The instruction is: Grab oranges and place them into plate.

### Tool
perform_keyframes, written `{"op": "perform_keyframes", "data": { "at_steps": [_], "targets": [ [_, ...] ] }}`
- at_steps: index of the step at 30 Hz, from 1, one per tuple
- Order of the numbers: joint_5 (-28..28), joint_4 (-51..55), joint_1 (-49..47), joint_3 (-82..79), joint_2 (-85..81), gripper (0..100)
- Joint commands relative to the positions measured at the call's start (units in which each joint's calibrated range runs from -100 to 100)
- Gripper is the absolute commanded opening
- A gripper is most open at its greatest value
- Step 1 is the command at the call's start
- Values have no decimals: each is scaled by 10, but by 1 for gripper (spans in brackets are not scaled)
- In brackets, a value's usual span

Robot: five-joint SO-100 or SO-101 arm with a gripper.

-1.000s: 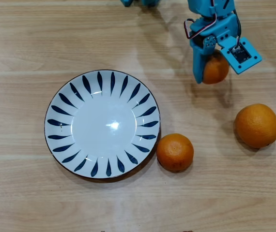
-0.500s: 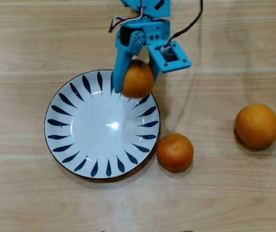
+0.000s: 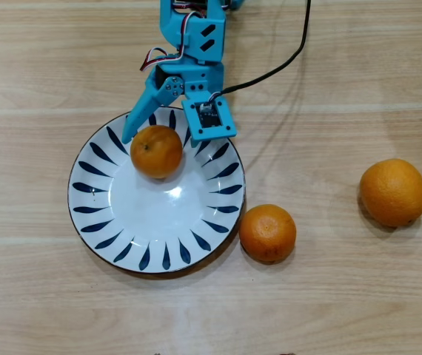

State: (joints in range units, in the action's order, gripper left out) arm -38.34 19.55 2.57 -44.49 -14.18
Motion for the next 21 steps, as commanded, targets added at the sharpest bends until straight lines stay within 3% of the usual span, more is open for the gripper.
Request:
{"op": "perform_keyframes", "data": {
  "at_steps": [1, 6, 13, 21],
  "targets": [
    [-1, -9, -16, 4, -47, 43],
    [-4, -4, -73, 85, -53, 43],
    [-48, 89, -210, 337, 96, 43],
    [-49, 72, -241, 467, 234, 43]
  ]
}}
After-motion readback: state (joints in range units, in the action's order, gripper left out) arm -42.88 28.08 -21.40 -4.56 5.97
